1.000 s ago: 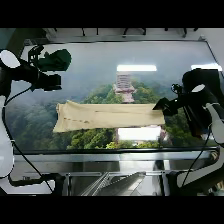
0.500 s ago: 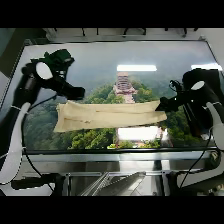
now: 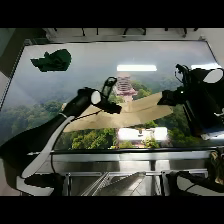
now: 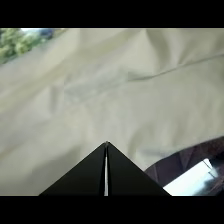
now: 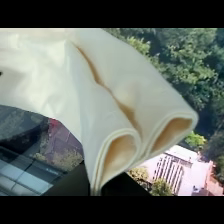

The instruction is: Fold the shirts.

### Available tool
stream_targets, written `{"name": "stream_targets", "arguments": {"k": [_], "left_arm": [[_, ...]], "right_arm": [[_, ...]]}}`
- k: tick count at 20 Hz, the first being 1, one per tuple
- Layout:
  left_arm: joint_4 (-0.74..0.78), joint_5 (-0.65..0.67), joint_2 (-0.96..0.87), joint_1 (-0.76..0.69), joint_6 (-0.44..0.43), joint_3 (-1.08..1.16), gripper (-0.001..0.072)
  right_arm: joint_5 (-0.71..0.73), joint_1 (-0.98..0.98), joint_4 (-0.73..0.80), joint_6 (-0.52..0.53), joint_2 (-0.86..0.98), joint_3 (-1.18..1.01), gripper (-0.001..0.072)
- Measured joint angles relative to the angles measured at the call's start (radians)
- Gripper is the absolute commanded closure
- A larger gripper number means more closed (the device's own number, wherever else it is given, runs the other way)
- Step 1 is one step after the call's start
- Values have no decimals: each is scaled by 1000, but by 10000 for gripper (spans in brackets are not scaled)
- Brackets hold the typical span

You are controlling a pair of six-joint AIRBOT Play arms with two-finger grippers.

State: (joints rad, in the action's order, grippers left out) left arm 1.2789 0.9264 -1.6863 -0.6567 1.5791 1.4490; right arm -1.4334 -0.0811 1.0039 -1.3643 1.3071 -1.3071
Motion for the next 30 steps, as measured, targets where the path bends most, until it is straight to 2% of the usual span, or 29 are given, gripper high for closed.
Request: {"name": "stream_targets", "arguments": {"k": [3,8,12,15,19,23,27,30], "left_arm": [[1,5,-118,-57,8,97,693],[-14,93,-250,-91,18,237,693],[-26,179,-260,-74,18,303,693],[11,247,-168,-17,-9,257,693],[80,338,69,151,-59,94,693],[106,433,302,402,-97,-75,693],[110,447,474,639,-119,-212,693],[109,431,568,767,-126,-289,692]], "right_arm": [[-19,46,6,-36,-38,-53,691],[-37,98,3,-68,-58,-167,691],[-41,111,5,-76,-59,-206,691],[-38,131,6,-85,-54,-216,691],[8,219,-9,-103,-18,-220,691],[142,370,-85,-120,77,-227,691],[280,539,-168,-135,240,-278,691],[388,650,-222,-147,389,-346,691]]}}
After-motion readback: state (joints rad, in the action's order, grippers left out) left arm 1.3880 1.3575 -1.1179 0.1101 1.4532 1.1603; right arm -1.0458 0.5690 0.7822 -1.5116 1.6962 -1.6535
